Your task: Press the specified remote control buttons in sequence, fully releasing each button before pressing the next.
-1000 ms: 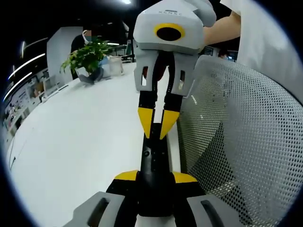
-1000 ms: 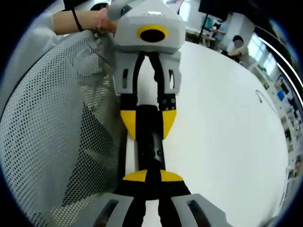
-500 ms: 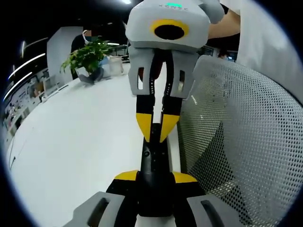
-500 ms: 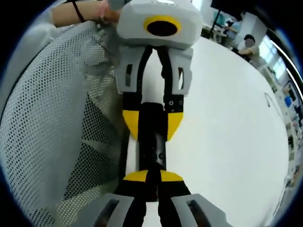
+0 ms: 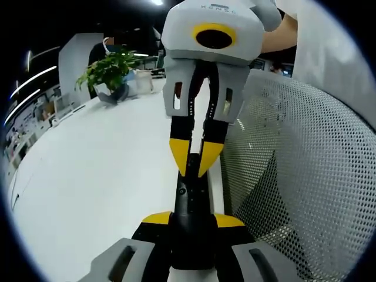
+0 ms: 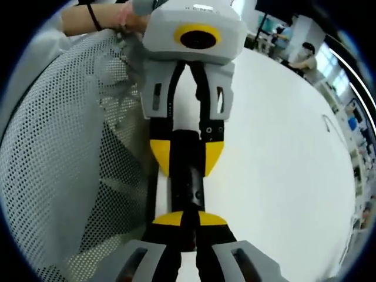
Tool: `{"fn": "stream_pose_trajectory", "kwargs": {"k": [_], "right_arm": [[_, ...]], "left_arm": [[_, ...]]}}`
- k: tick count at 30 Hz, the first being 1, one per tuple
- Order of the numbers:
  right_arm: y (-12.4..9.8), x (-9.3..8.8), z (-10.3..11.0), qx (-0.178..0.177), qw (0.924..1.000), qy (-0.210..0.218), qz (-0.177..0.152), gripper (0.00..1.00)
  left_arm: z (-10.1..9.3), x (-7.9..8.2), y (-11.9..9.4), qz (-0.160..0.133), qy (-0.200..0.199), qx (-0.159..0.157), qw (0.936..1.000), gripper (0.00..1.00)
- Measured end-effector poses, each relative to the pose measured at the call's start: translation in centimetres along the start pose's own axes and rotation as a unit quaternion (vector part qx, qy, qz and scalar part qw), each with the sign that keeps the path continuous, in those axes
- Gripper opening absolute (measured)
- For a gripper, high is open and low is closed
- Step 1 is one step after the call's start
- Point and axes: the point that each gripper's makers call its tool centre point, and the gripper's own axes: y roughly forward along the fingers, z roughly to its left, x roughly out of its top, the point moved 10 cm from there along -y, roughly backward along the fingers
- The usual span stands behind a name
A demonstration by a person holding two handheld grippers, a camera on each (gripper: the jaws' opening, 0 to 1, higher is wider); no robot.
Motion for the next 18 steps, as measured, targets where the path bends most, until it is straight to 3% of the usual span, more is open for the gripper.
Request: {"fn": "stream_pose_trajectory", "kwargs": {"k": [9, 18], "right_arm": [[0.2, 0.5, 0.0, 0.009, 0.9985, -0.049, 0.022, 0.03], [0.5, 1.2, -0.5, 0.025, 0.9981, -0.022, 0.051, 0.03]], "left_arm": [[0.0, 0.0, 0.0, 0.000, 0.000, 0.000, 1.0000, 0.25], [0.0, 0.0, 0.0, 0.001, 0.000, 0.000, 1.0000, 0.25]]}}
